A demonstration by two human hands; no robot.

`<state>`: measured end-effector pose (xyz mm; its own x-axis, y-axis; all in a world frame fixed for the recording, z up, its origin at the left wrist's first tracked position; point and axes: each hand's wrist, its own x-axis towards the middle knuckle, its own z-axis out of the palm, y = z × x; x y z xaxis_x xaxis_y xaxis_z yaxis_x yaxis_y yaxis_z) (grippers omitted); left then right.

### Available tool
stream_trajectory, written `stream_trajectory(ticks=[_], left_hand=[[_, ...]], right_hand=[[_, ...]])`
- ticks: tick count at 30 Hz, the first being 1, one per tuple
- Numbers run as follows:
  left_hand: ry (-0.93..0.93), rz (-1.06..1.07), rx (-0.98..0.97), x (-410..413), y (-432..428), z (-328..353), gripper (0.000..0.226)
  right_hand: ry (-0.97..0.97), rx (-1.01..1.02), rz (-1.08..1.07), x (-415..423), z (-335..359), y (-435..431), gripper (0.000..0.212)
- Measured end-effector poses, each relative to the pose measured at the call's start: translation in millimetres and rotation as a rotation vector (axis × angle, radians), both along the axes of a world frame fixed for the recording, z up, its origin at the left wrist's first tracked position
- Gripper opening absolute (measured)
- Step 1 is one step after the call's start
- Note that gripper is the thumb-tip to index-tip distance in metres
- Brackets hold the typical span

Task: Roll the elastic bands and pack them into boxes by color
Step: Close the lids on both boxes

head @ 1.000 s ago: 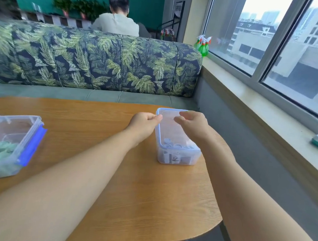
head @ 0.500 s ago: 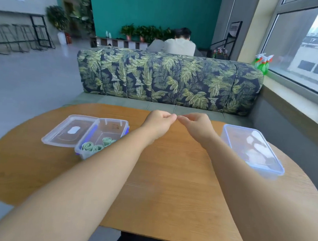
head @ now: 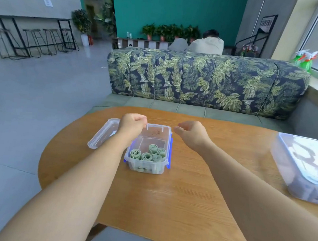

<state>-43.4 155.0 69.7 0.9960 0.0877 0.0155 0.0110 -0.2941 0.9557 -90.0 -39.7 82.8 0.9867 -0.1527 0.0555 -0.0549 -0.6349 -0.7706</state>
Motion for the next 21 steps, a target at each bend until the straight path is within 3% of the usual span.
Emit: stream_trajectory(ticks=[2, 7, 11, 16, 21], left_hand=[[-0.004, 0.053, 0.031, 11.1, 19.7, -10.7, 0.012], [0.136, 0.236, 0.308, 40.9, 76.8, -45.9, 0.017], [0.361, 0.322, 0.719, 50.5, 106.3, -66.8, 0.07], [0.624, 0.281, 0.757, 57.5, 116.4, -79.7, 0.133], [0.653, 0.274, 0.871, 65.2, 111.2, -79.4, 0.142]], right_hand=[[0.017, -0.023, 0.013, 6.5, -4.4, 14.2, 0.036], [0.045, -0.049, -0.009, 22.5, -18.3, 32.5, 0.041], [0.06, -0.042, -0.054, 32.1, -26.1, 33.4, 0.036], [0.054, -0.024, -0.092, 40.3, -28.4, 30.8, 0.038], [0.039, -0.03, -0.106, 41.6, -28.4, 29.4, 0.038]])
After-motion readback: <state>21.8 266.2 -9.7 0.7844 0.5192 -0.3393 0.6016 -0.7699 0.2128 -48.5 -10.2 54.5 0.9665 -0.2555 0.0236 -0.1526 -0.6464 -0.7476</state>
